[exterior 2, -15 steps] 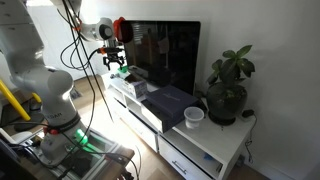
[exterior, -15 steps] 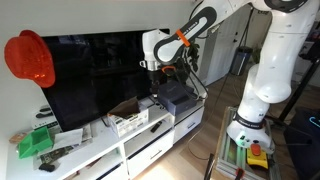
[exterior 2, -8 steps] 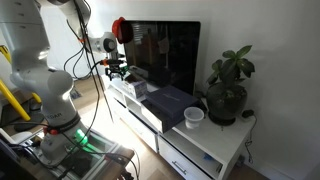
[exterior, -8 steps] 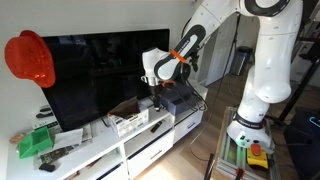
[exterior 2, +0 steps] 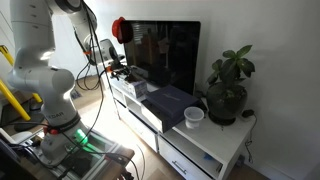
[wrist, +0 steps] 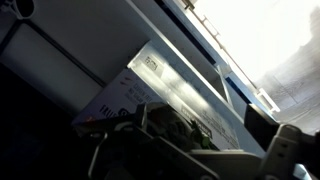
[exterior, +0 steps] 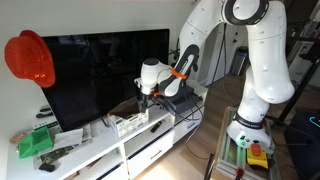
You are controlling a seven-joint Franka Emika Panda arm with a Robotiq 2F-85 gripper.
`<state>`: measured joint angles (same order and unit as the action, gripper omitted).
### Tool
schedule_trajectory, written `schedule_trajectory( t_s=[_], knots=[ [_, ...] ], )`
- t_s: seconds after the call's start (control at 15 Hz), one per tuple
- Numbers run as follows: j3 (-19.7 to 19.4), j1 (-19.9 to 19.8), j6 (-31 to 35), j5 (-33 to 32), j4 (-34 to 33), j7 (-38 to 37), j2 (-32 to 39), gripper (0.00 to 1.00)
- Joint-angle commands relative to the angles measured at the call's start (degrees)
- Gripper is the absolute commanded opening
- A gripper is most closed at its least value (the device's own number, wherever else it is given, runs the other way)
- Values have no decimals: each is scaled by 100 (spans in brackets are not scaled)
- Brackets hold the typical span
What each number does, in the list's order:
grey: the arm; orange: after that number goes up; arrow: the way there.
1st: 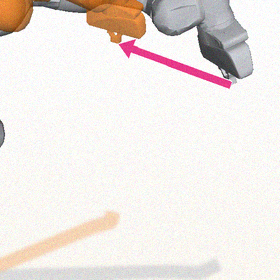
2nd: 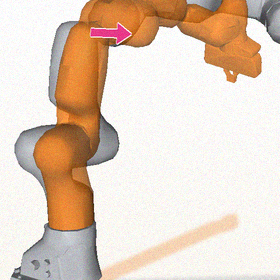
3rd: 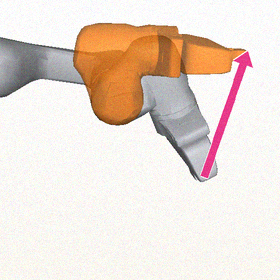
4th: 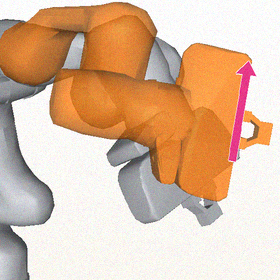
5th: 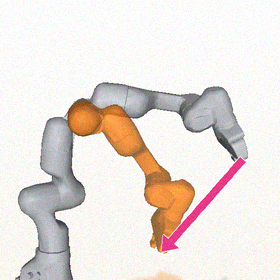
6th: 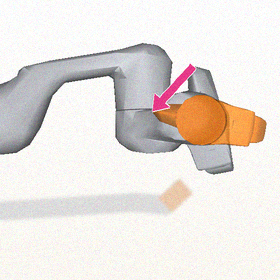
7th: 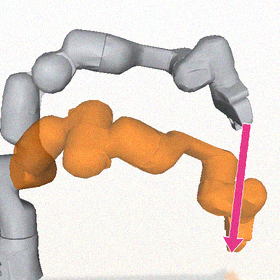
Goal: Remove the sachet from the box and put it on the TV stand
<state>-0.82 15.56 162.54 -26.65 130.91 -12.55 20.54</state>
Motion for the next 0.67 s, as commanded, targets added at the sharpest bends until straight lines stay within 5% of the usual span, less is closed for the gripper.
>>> schedule_trajectory(
  t_s=[0.0,0.4,0.47,0.6],
  knots=[
    [-420,451,402,-514,-440,-671,478,100],
    [-524,653,488,-486,-1054,-535,1094,100],
    [-505,652,486,-457,-1142,-518,1186,96],
    [-490,663,457,-427,-1298,-504,1321,72]
  ],
)
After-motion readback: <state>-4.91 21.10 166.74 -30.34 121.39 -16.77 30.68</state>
